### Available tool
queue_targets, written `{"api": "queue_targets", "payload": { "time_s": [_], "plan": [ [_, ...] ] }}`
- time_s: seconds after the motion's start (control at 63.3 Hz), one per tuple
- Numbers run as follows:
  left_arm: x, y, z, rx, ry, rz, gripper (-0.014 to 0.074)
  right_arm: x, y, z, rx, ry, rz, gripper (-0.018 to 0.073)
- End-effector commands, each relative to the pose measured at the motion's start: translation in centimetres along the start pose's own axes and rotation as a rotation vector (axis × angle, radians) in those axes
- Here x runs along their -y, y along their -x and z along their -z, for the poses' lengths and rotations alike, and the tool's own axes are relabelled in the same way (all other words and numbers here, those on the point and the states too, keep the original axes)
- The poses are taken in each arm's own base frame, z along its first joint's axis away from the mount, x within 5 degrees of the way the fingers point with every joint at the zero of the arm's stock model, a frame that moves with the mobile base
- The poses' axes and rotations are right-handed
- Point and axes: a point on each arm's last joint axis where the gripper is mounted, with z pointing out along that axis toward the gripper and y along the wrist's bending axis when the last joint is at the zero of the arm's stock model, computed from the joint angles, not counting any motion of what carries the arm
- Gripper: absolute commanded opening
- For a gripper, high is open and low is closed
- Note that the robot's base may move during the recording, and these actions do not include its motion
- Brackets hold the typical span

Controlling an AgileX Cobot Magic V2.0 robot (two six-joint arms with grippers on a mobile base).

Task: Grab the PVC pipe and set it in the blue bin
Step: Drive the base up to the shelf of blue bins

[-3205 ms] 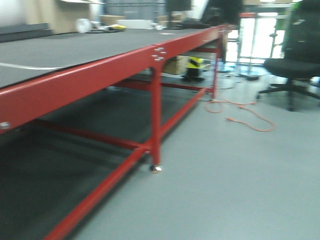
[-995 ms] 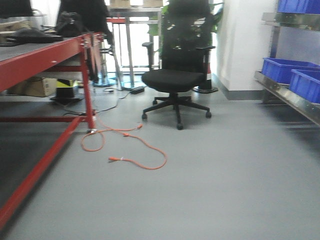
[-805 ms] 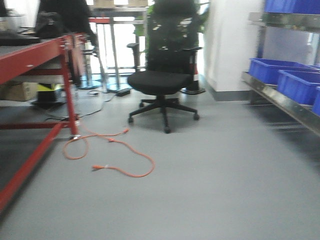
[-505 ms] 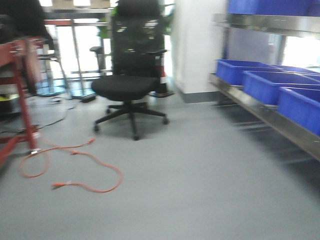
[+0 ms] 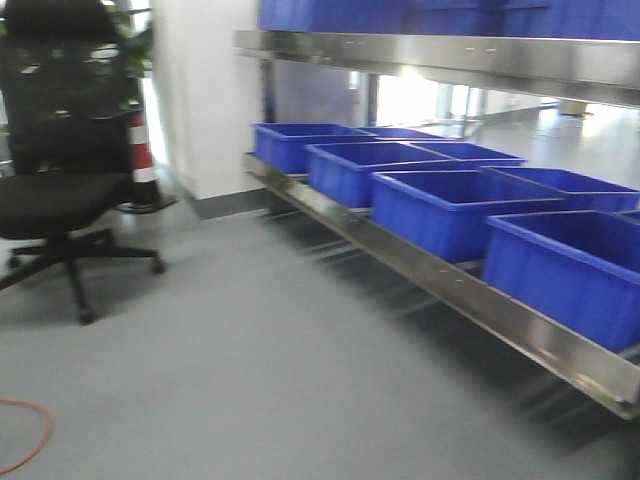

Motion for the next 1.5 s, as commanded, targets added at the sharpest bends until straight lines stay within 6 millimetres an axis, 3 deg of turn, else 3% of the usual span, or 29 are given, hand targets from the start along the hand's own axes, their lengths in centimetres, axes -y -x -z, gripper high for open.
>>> {"api": "queue_targets", "payload": {
  "time_s": [0.0,1.484],
  "plan": [
    [-0.03,0.39,0.27,0.033,0.004,0.006,-0.0111,0.05,0.23,0.09,0.027,-0.007,0.010,-0.0169],
    [-0.04,0.55,0.27,0.051,0.004,0.006,-0.0111,0.05,0.21,0.09,0.025,-0.007,0.010,-0.0169]
  ]
}}
